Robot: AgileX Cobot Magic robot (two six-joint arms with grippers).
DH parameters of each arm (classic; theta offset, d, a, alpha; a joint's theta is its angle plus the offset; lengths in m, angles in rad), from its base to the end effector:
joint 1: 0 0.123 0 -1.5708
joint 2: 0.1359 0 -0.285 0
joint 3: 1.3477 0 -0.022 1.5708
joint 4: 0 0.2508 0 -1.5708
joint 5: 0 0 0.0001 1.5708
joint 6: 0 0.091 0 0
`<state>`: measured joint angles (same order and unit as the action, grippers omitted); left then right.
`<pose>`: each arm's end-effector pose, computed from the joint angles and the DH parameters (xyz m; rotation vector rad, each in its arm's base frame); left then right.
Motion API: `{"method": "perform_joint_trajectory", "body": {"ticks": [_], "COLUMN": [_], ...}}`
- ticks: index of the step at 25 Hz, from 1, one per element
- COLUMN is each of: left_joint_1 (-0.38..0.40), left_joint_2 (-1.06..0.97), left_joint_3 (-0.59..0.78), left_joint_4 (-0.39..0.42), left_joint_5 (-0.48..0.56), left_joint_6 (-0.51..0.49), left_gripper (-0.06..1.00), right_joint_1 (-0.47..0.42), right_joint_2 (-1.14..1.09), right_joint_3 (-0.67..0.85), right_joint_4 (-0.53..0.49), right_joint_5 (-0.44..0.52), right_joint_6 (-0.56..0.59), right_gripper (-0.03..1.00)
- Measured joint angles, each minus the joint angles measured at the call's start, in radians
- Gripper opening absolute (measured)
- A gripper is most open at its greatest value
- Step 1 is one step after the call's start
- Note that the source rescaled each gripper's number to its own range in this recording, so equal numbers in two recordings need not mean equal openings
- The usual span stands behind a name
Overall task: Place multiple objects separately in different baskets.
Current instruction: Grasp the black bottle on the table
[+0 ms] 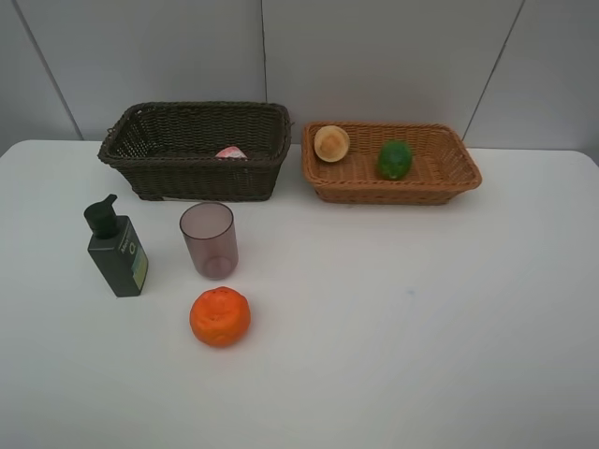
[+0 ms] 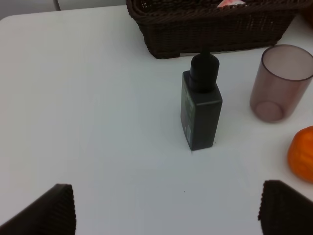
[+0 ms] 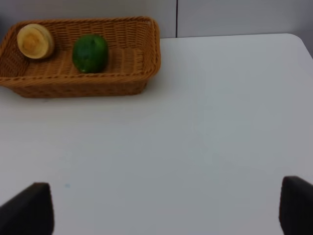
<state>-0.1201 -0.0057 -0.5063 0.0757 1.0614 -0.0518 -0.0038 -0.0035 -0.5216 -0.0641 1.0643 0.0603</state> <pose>-0.0058 0.0068 0.2791 0.0653 2.0297 -0.0179 -0.0082 -0.0051 0.2831 0.0688 2.0202 -0.0406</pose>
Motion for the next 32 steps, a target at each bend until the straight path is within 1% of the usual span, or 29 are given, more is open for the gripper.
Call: {"method": "perform_joint_trajectory", "body": {"ticks": [14,16,19,24,27,29,32], "left_joint_1": [0.0,0.0,0.0,0.0,0.0,0.0,0.0], "left_joint_2": [0.0,0.026,0.143,0.46,0.653,0.796,0.981], "left_joint_3": [0.0,-0.001,-0.019,-0.09,-0.155,-0.204,-0.273], "left_joint_4": [0.0,0.001,0.001,-0.01,-0.015,-0.028,-0.037], "left_joint_5": [0.0,-0.002,-0.04,-0.161,-0.202,-0.214,-0.216], "left_joint_6": [0.0,0.0,-0.004,-0.008,-0.015,-0.043,-0.128], "left_gripper": [0.97,0.97,0.97,0.97,0.97,0.97,0.97], "right_joint_1": [0.0,0.0,0.0,0.0,0.0,0.0,0.0], "right_joint_2": [0.0,0.0,0.0,0.0,0.0,0.0,0.0], "right_joint_3": [0.0,0.0,0.0,0.0,0.0,0.0,0.0], "right_joint_4": [0.0,0.0,0.0,0.0,0.0,0.0,0.0], "right_joint_5": [0.0,0.0,0.0,-0.001,-0.001,-0.001,-0.001], "right_joint_6": [0.0,0.0,0.0,0.0,0.0,0.0,0.0], "right_gripper": [1.0,1.0,1.0,1.0,1.0,1.0,1.0]}}
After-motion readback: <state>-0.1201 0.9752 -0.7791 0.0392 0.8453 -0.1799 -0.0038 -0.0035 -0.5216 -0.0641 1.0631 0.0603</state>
